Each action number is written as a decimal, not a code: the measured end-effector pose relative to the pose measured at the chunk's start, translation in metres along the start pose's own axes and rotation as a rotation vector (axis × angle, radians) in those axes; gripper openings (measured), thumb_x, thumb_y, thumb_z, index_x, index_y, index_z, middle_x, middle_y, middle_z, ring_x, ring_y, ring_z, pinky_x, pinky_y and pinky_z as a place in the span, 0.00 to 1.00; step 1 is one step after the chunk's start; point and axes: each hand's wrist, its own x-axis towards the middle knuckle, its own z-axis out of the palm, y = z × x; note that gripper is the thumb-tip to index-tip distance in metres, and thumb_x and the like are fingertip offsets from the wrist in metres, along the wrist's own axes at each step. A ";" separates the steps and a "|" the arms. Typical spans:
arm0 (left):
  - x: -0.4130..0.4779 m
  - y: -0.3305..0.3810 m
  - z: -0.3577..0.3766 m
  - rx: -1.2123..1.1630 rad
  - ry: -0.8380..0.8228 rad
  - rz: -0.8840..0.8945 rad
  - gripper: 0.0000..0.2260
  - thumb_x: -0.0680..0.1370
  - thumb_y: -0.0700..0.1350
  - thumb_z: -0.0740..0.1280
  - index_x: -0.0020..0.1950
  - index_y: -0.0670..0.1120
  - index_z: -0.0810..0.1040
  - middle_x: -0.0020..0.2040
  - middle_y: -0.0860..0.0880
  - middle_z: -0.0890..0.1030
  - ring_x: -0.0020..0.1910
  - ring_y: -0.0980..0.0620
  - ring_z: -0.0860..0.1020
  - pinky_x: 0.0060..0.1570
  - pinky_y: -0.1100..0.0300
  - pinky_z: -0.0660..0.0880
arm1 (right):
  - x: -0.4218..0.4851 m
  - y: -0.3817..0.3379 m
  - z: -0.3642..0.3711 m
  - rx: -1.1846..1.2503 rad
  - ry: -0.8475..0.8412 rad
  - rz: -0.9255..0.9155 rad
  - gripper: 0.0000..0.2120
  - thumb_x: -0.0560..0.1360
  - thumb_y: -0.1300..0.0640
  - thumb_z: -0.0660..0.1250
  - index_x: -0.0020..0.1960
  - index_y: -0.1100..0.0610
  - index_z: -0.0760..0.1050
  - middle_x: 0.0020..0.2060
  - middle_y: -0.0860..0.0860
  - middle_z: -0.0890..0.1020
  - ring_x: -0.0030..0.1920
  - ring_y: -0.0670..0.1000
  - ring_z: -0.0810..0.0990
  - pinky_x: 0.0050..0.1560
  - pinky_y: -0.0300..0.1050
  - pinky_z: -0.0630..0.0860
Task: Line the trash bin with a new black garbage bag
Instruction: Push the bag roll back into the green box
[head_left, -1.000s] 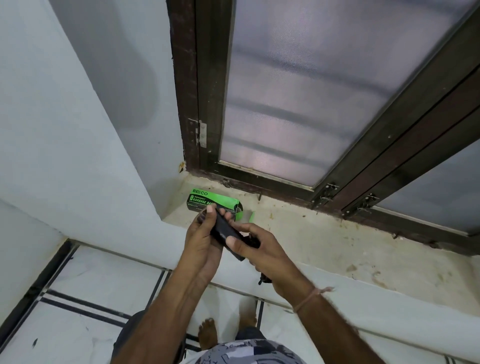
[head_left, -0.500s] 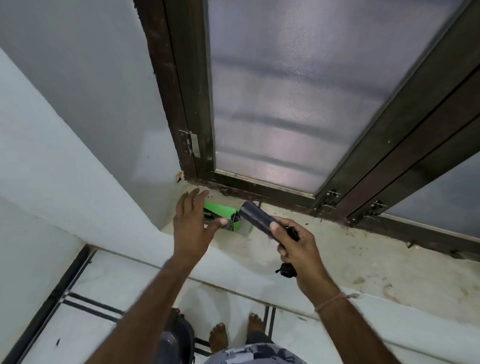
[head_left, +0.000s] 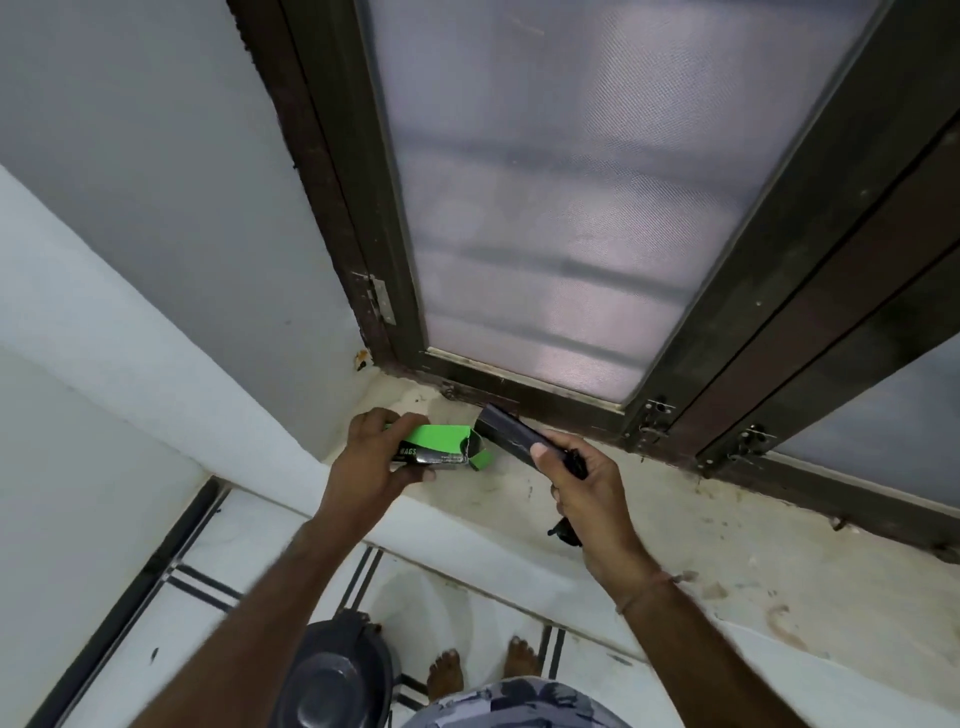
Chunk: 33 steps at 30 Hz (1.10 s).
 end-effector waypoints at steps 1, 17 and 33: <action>-0.003 0.003 -0.004 -0.013 0.034 -0.028 0.27 0.69 0.50 0.80 0.67 0.52 0.79 0.58 0.48 0.76 0.60 0.46 0.70 0.49 0.51 0.77 | -0.001 -0.003 0.000 -0.024 -0.026 -0.018 0.11 0.79 0.52 0.73 0.61 0.49 0.84 0.37 0.41 0.81 0.35 0.40 0.74 0.37 0.35 0.70; -0.039 0.027 -0.040 0.139 0.179 -0.129 0.26 0.69 0.52 0.80 0.66 0.56 0.78 0.58 0.52 0.75 0.63 0.47 0.70 0.44 0.49 0.80 | -0.011 -0.028 -0.014 -0.301 -0.280 -0.428 0.14 0.73 0.64 0.77 0.58 0.54 0.85 0.52 0.48 0.85 0.55 0.45 0.84 0.56 0.33 0.78; -0.041 0.060 -0.015 0.098 0.086 -0.068 0.25 0.72 0.54 0.78 0.67 0.56 0.77 0.57 0.52 0.74 0.59 0.50 0.70 0.43 0.51 0.79 | -0.017 -0.025 -0.033 -0.057 -0.150 -0.148 0.10 0.74 0.57 0.78 0.54 0.48 0.86 0.48 0.43 0.88 0.49 0.44 0.85 0.47 0.34 0.79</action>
